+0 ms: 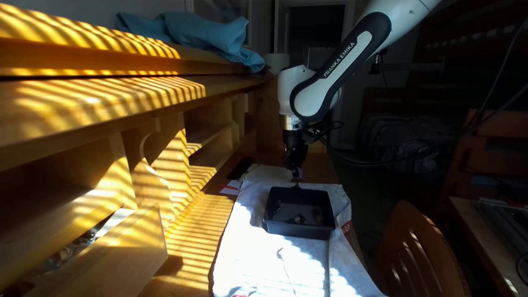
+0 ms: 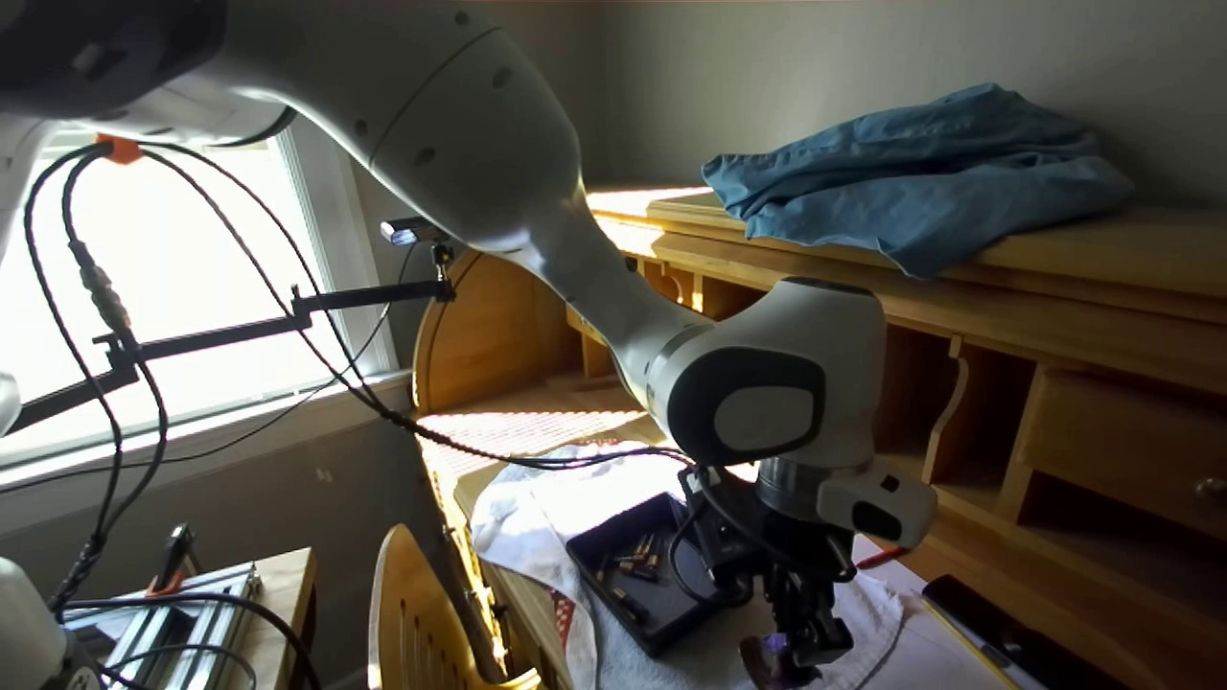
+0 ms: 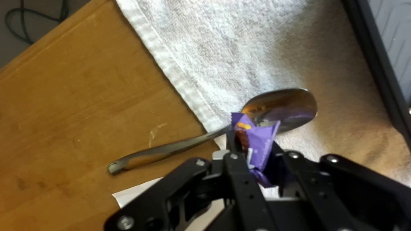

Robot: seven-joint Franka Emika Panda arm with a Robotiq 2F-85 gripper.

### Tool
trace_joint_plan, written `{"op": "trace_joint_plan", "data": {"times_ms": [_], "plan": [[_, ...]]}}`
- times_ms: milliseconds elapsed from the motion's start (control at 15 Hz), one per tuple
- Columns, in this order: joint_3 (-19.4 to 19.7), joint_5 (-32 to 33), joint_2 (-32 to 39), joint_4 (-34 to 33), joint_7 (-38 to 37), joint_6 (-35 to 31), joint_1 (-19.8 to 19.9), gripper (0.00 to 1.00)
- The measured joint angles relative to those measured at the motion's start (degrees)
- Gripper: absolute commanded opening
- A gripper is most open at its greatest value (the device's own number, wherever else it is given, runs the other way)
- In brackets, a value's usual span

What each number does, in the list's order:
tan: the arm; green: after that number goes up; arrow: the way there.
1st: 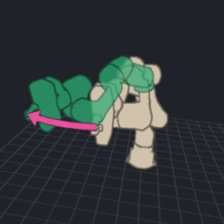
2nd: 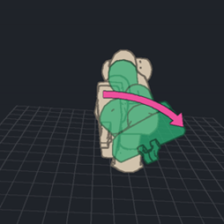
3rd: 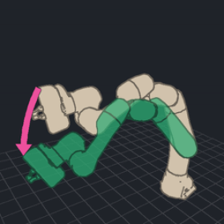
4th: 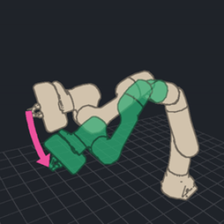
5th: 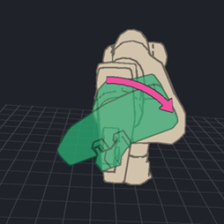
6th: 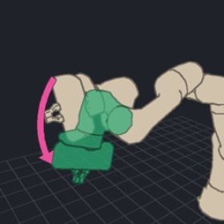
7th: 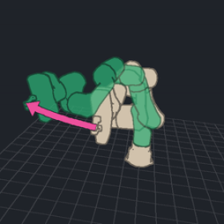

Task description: Put the packet on the spoon and put the packet in the tray

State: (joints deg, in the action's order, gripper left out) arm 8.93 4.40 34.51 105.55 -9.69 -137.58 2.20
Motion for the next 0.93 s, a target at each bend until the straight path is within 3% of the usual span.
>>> {"op": "trace_joint_plan", "data": {"times_ms": [933], "plan": [[-0.99, -0.01, 3.06, -2.04, 0.08, 0.0, 0.11, 0.05]]}}
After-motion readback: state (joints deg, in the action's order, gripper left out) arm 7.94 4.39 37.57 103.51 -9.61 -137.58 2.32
